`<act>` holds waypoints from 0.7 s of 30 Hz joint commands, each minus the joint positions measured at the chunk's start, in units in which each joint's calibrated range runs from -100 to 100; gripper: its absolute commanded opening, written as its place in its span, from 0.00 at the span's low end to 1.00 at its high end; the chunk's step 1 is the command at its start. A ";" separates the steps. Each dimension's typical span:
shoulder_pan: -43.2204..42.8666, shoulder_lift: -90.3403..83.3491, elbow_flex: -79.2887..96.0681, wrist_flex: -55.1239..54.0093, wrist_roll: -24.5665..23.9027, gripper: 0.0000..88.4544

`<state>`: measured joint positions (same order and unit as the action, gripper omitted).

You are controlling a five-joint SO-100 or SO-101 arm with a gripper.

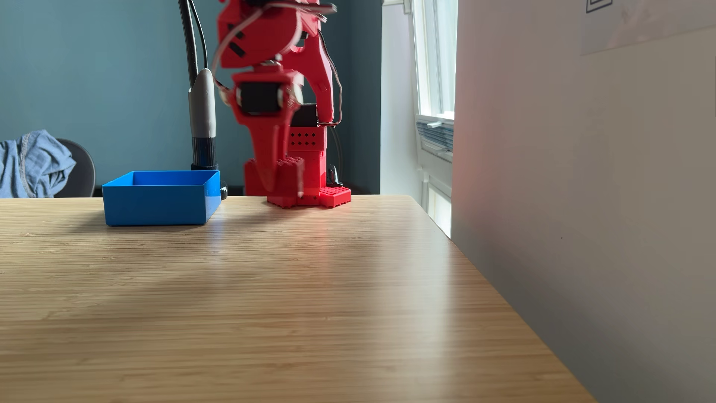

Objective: Put the red lego brick in blue bin

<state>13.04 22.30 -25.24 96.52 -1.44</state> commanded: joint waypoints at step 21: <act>32.73 -22.22 8.91 2.99 11.43 0.00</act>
<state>41.46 8.44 -17.99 97.79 8.28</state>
